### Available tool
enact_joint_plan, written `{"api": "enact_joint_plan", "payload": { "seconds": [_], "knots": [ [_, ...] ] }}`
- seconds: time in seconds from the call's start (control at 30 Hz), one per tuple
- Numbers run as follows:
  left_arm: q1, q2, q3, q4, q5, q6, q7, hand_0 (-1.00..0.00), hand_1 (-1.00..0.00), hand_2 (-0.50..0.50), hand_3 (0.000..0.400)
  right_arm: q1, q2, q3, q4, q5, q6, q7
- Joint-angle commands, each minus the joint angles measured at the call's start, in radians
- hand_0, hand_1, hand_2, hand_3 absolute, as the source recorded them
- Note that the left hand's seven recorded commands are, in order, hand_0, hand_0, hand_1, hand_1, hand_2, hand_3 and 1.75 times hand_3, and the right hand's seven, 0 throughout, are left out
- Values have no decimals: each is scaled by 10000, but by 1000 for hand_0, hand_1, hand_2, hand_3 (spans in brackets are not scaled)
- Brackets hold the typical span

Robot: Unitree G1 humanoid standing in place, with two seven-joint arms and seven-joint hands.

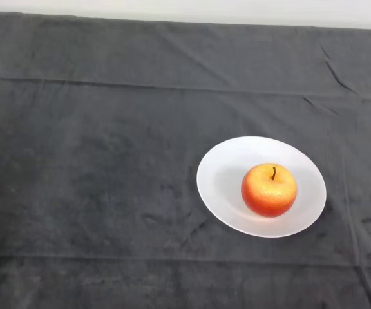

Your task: Move the apple to the plate

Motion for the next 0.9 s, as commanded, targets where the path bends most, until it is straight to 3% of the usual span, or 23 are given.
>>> {"api": "enact_joint_plan", "payload": {
  "seconds": [0.03, 0.9],
  "knots": [
    [-478, -191, 454, 249, 214, 81, -130, 0, 0, 0, 0, 475, 1394, 13, 656, 139, 605, 30],
    [-601, -619, 974, 322, 535, 54, -625, 0, 0, 0, 0, 475, 1397, 41, 650, 171, 610, 37]
  ]
}}
